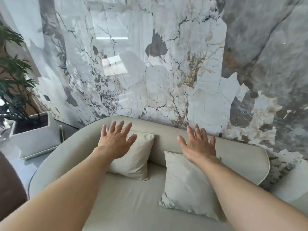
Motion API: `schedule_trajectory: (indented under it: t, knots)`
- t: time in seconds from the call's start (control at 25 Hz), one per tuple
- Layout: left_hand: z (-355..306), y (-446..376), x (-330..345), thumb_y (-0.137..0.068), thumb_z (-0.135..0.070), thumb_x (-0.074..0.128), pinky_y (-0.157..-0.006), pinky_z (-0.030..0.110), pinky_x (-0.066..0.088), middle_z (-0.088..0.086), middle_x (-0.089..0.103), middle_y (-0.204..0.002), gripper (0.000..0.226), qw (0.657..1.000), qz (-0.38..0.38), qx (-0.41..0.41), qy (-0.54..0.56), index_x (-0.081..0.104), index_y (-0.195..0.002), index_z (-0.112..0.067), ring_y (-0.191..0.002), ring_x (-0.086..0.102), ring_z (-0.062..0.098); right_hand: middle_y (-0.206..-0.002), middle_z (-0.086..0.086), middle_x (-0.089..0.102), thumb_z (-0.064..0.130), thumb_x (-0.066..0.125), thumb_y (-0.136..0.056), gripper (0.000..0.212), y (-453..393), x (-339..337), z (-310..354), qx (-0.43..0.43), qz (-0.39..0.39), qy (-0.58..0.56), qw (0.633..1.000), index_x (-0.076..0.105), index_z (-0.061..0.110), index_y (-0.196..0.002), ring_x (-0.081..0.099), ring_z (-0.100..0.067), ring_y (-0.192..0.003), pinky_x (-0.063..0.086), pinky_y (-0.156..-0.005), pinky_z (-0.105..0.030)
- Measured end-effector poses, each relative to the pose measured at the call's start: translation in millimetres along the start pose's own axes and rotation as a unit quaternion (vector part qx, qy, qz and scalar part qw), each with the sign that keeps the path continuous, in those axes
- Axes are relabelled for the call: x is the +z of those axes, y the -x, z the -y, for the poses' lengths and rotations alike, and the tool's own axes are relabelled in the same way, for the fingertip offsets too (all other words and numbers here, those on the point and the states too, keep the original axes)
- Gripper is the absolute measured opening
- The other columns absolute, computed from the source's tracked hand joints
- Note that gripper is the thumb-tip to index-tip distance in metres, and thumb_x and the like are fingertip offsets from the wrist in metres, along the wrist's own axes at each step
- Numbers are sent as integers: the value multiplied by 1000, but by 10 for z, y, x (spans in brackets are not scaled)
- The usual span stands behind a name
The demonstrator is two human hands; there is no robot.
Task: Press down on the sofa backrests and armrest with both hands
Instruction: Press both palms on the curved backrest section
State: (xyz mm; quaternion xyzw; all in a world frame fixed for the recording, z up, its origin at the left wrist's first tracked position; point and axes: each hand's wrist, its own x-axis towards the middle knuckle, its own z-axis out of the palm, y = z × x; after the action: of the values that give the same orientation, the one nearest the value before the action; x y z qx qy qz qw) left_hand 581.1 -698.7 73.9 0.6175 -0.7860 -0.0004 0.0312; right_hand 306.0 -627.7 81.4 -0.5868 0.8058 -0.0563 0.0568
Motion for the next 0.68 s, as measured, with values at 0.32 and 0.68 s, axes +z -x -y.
schedule_trajectory:
  t: [0.32,0.68]
  knots:
    - [382,-151,-121,-89,-62,7,-117,52,-7,-2,0,-164,68,998,-18,-51,-39,2,-151,-35,-149,-6,24,-161,1,-14,65,6,-92,71,-461,236,458,-52,26,-22,998,-4,30,-152,-11,-21,-147,-5,-115,-52]
    - [775,-668,-46,-91,-62,9,-116,51,-11,-3,-1,-163,66,999,-21,-42,-20,-1,-151,-36,-149,-8,23,-161,3,-16,66,6,-91,71,-833,304,914,-37,25,-19,999,-6,30,-152,-13,-20,-147,-7,-115,-52]
